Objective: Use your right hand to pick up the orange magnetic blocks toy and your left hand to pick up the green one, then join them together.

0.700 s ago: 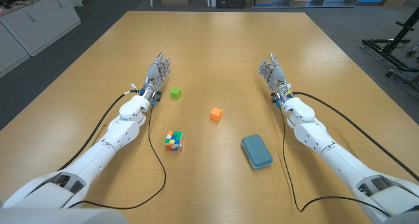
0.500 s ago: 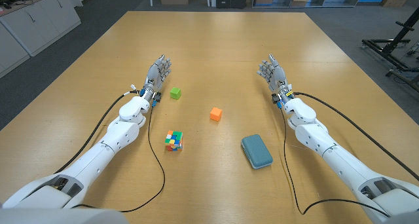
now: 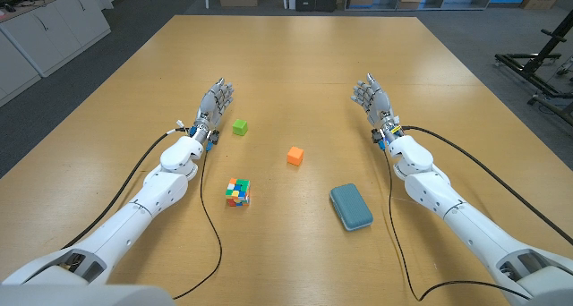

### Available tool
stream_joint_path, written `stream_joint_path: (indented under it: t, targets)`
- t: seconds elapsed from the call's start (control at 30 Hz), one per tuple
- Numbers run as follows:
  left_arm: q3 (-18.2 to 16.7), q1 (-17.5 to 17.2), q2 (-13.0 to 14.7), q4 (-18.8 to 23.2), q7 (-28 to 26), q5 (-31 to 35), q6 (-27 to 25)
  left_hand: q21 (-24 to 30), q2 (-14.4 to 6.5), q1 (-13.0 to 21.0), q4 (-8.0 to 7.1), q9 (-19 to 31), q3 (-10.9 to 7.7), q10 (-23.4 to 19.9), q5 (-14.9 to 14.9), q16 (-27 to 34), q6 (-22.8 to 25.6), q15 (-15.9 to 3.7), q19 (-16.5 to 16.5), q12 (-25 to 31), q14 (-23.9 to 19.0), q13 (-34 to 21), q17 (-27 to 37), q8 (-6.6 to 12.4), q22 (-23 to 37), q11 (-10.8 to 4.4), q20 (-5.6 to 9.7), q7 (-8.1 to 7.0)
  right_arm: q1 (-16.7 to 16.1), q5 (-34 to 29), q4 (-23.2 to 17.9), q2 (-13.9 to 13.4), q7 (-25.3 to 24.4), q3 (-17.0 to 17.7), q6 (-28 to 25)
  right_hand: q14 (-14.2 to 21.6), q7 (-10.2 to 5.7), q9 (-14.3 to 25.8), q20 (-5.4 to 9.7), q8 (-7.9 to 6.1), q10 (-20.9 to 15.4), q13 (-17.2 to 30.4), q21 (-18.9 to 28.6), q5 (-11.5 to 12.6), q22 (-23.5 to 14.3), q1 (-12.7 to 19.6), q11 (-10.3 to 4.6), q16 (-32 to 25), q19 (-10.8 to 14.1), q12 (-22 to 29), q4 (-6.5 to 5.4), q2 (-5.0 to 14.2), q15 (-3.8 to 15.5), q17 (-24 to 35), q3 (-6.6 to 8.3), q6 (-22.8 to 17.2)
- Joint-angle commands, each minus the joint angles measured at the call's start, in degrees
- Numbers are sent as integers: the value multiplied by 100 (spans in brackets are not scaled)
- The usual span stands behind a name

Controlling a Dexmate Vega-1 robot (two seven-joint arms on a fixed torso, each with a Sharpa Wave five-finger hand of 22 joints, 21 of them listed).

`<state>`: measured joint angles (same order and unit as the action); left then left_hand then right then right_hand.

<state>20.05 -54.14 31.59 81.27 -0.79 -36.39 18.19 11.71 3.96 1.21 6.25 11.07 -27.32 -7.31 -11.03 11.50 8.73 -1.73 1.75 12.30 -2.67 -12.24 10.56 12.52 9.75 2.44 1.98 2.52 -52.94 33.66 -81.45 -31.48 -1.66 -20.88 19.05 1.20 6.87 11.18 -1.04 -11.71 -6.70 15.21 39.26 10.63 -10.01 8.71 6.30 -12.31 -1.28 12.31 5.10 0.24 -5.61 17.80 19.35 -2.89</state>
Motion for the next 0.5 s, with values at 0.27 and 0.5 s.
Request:
stream_joint_path:
  t: [0.27,0.5]
  targets:
    - [-93,-338,153,374,-96,6,60,40,-66,67,29,20,-38,-156,-28,61,194,-27,139,63,-177,2,12,71,29,-14,298,2,-421,-553,-626,-167,-473,-45,147,183,230,1,-4,-58,-135,-48,15,27,-11,144,-58,-77,160,54,64,62,9,-27,44,-100]
    - [-225,-606,227,707,-411,116,146,57,-104,83,41,20,-49,-269,-15,81,304,-42,235,95,-276,14,10,99,30,-8,295,16,-583,-1057,-1165,-375,-941,-40,-163,292,218,-5,-27,-91,-248,-101,15,8,-14,225,-30,-108,286,87,101,133,-16,-60,70,-231]
